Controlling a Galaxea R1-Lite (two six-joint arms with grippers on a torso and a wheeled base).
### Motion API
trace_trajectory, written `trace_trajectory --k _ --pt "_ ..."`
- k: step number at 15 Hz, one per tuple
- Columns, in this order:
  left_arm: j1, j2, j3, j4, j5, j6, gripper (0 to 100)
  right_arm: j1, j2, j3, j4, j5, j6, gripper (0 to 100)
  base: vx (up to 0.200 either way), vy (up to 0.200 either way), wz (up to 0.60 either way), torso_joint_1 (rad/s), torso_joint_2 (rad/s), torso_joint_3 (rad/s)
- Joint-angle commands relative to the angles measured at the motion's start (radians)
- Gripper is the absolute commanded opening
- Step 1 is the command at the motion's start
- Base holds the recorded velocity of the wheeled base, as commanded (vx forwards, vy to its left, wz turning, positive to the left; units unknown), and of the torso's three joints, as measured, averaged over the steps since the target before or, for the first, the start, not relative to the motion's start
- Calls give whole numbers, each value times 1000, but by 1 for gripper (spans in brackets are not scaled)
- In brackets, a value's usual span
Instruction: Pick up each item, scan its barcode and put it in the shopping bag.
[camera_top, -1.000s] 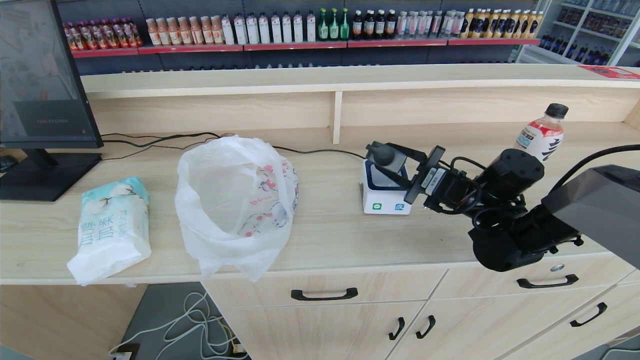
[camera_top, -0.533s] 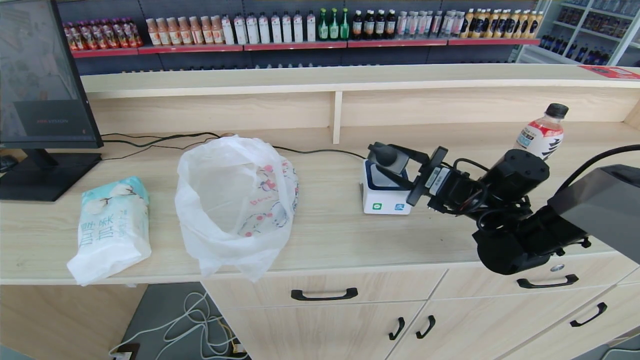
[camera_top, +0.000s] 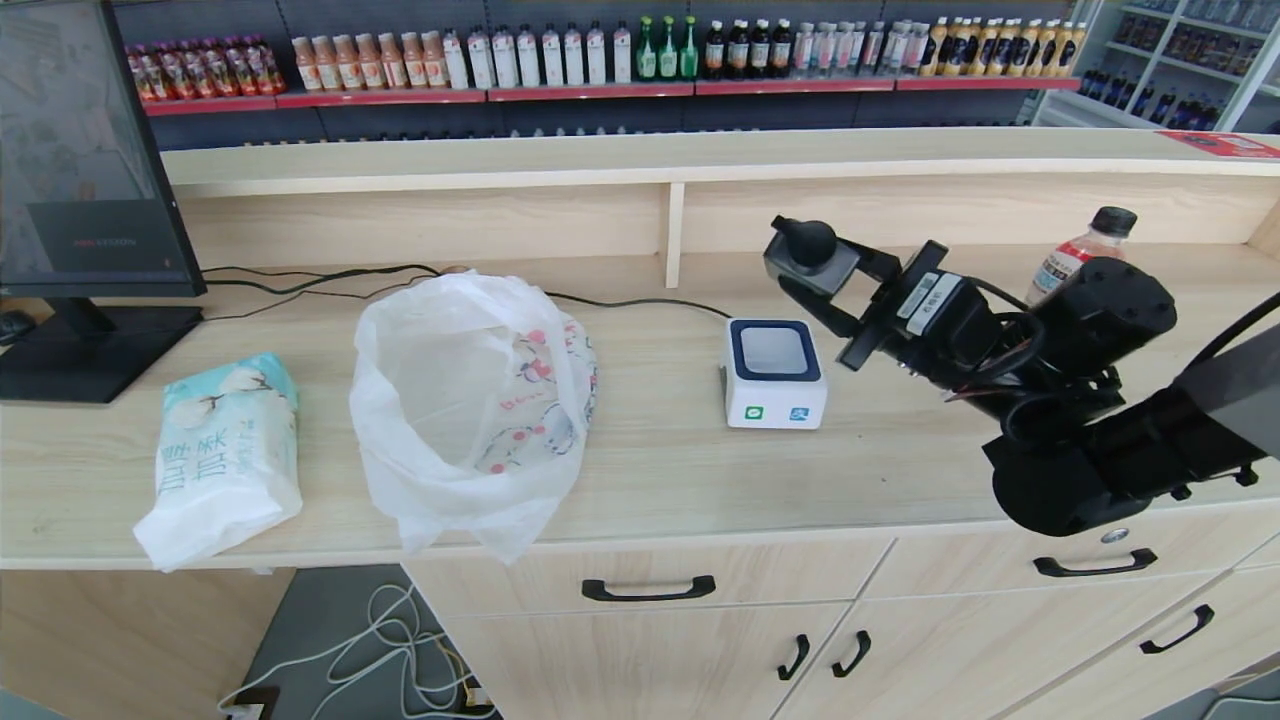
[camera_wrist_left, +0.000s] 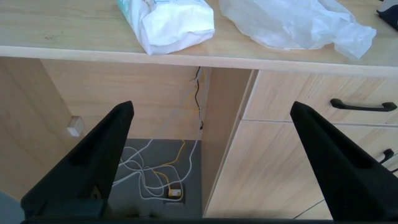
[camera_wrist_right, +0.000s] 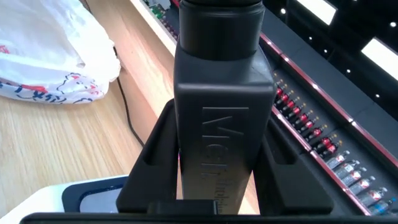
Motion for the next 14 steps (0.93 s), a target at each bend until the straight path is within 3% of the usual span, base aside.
trace_trajectory --k 1,5,8,12,14 --pt "0 0 0 0 0 1 100 4 -72 42 -1 -28 11 0 0 0 0 0 0 0" --pt "0 0 0 0 0 -1 100 4 -221 226 -1 -152 52 0 0 0 0 0 0 0" --pt "0 0 0 0 0 -1 100 3 -285 278 -1 -186 100 0 0 0 0 0 0 0" --pt "0 0 0 0 0 -1 100 1 -403 392 -1 -334 244 0 0 0 0 0 0 0" --pt "0 0 0 0 0 -1 100 1 -463 501 -1 -420 402 0 0 0 0 0 0 0"
